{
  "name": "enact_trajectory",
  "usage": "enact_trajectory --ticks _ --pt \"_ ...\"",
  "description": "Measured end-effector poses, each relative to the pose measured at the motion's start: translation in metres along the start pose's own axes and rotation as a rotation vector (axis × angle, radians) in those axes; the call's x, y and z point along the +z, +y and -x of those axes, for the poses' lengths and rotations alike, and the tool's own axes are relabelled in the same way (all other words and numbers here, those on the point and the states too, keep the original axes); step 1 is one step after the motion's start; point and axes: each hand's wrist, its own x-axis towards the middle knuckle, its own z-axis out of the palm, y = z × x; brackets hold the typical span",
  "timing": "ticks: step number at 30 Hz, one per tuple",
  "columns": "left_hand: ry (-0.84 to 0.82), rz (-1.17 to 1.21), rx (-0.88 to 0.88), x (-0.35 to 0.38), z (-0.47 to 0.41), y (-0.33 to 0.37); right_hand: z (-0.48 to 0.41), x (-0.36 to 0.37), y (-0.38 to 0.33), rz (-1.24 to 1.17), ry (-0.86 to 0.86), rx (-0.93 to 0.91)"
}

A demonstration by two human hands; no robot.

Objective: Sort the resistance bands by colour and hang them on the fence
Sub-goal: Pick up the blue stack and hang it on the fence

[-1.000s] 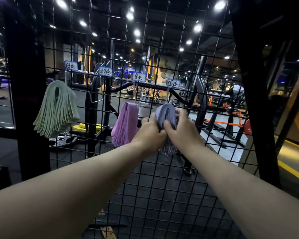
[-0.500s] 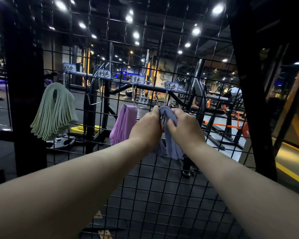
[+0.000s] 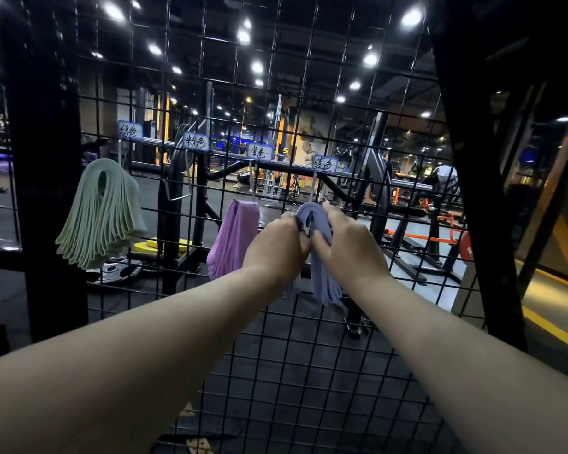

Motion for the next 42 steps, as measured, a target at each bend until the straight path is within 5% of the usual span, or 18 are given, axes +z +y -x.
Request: enact_trajectory --ticks 30,42 --pt "-0.068 0.193 0.058 -0.012 -0.013 -0.009 -0.001 0.002 -0.014 0.163 0.129 0.073" --pt "0.039 0.138 0.14 -0.008 -0.007 -0.01 0.0 0.006 -0.011 0.151 0.114 0.023"
